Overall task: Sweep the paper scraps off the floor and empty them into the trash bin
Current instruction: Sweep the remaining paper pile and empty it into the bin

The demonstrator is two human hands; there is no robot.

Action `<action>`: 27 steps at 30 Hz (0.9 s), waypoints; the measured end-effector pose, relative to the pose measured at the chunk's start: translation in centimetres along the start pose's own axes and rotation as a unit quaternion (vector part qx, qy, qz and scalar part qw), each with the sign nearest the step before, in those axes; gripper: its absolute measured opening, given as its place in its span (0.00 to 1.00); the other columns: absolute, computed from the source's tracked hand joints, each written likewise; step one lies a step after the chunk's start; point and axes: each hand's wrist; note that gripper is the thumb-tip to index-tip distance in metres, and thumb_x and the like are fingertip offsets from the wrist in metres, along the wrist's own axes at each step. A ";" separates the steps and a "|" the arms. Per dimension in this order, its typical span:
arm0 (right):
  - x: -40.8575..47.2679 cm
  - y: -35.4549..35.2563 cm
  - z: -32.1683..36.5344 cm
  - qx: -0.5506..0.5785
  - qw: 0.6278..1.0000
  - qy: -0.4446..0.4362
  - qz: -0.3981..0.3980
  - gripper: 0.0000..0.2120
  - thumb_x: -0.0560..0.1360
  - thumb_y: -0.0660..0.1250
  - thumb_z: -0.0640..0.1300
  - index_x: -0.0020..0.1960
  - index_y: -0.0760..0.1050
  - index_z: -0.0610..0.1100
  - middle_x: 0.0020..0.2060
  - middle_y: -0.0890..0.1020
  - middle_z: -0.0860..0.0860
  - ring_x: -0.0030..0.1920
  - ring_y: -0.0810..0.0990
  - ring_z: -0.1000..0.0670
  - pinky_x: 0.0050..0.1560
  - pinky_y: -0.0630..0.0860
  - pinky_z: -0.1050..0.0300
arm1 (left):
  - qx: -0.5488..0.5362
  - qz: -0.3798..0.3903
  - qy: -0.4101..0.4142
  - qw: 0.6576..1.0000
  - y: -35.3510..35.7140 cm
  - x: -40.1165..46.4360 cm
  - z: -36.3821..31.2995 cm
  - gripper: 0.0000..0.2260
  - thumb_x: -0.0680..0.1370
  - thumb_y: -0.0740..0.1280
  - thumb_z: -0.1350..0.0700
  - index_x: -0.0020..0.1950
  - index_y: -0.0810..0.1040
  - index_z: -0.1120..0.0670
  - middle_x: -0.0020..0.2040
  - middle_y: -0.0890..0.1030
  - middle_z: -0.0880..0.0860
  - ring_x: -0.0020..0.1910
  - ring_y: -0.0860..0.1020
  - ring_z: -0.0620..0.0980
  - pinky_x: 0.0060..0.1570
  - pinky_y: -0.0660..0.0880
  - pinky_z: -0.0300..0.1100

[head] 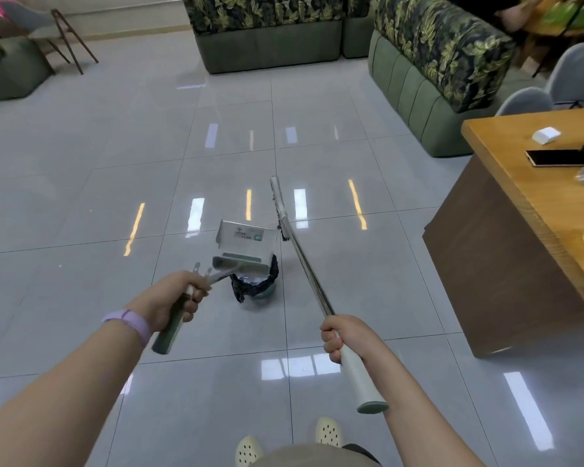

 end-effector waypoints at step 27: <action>2.6 -0.9 -0.1 -0.073 0.984 0.089 -0.133 0.19 0.70 0.59 0.32 0.22 0.69 0.41 0.20 0.68 0.46 0.17 0.65 0.50 0.19 0.67 0.63 | -0.039 0.180 -0.149 0.972 23.6 7.6 15.0 0.05 0.74 0.63 0.62 0.38 0.73 0.57 0.27 0.72 0.53 0.23 0.67 0.48 0.28 0.63 0.38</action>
Point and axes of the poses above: each hand's wrist, its own x-axis towards the middle knuckle, its own y-axis out of the palm, z = x × y
